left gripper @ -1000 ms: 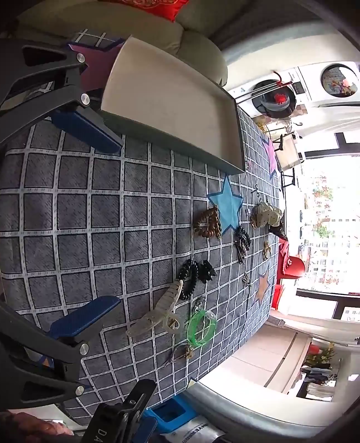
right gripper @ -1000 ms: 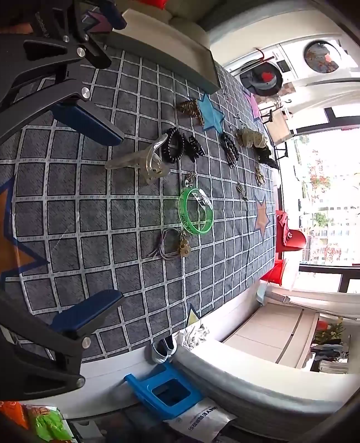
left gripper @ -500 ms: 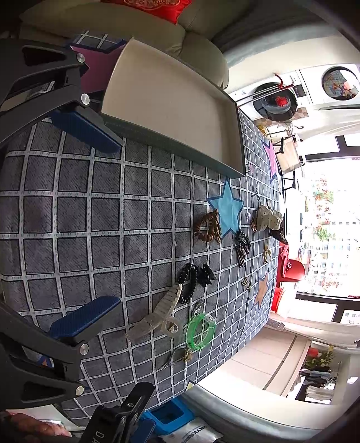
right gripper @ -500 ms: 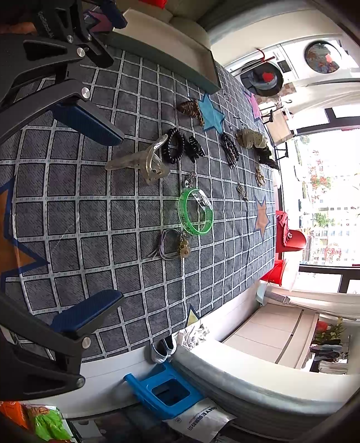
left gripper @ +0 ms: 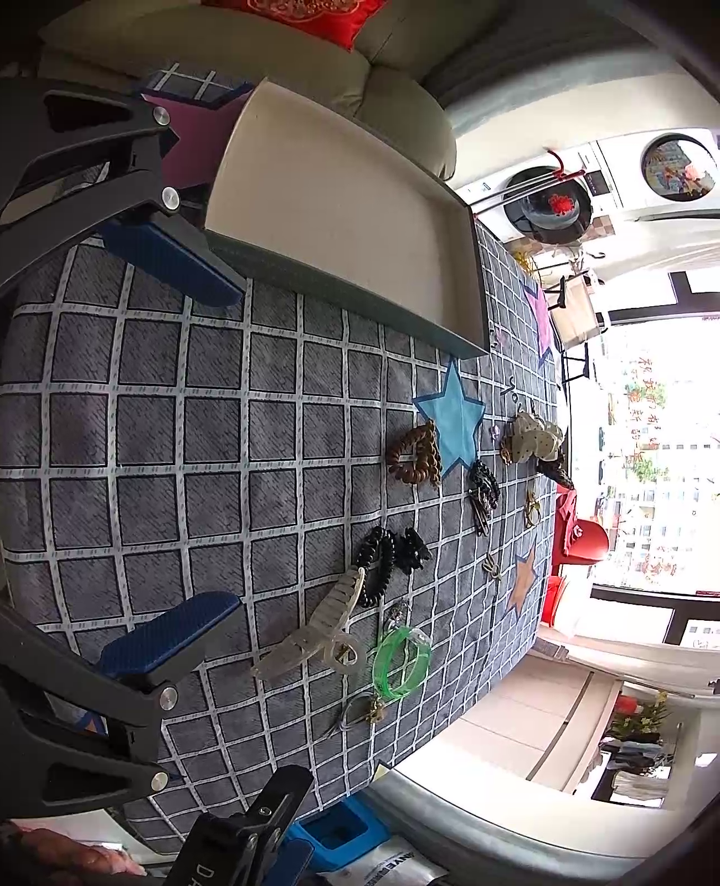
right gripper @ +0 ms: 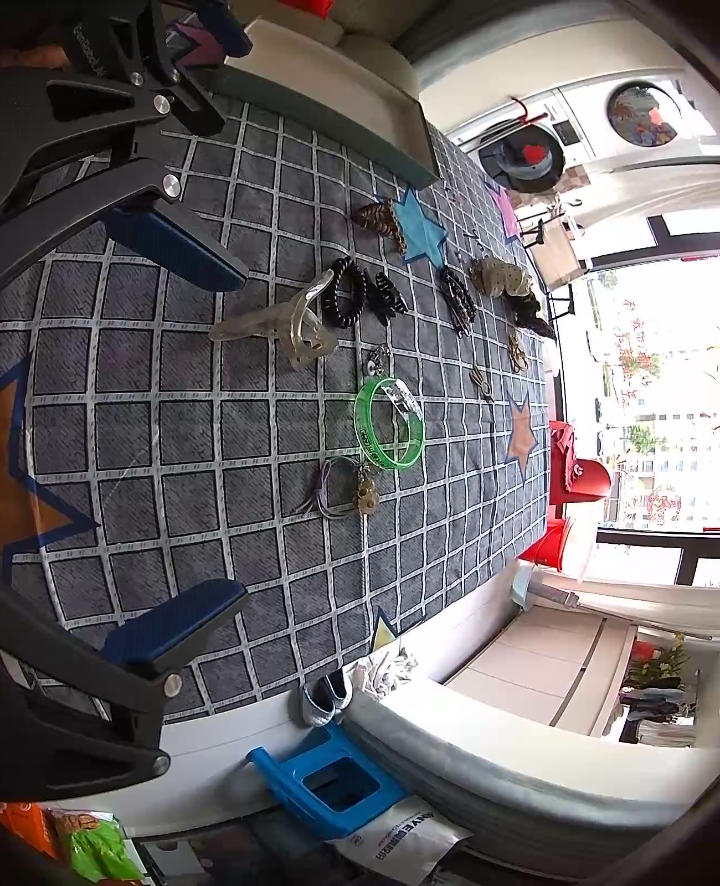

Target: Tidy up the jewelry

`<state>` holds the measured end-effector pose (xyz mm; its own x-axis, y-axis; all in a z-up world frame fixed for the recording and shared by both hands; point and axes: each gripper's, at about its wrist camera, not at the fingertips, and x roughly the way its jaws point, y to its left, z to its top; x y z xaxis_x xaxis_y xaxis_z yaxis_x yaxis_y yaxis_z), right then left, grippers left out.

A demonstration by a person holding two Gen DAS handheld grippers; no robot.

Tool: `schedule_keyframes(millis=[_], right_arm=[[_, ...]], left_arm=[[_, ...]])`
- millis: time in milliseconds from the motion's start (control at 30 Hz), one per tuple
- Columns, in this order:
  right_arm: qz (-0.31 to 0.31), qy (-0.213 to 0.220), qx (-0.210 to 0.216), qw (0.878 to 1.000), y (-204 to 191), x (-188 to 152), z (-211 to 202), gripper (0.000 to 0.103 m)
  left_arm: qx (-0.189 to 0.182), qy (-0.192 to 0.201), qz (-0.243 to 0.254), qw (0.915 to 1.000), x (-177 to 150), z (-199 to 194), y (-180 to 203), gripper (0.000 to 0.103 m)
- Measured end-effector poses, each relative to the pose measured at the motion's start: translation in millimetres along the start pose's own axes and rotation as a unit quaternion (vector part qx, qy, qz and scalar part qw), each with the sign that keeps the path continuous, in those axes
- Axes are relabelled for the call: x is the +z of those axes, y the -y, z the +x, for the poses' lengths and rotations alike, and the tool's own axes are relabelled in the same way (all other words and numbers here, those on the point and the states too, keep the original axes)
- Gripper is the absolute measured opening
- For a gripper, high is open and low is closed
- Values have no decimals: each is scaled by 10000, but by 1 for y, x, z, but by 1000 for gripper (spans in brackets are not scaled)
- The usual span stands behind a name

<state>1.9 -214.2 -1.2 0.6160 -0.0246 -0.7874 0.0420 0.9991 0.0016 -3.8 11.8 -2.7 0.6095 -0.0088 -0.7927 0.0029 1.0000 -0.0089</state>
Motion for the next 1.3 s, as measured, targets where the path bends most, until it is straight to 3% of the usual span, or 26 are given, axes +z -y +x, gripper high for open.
schedule_keyframes(millis=[1300], right_arm=[[6, -6, 13, 10000, 0, 1, 1, 103]], left_arm=[[62, -57, -5, 10000, -3, 2, -2, 103]])
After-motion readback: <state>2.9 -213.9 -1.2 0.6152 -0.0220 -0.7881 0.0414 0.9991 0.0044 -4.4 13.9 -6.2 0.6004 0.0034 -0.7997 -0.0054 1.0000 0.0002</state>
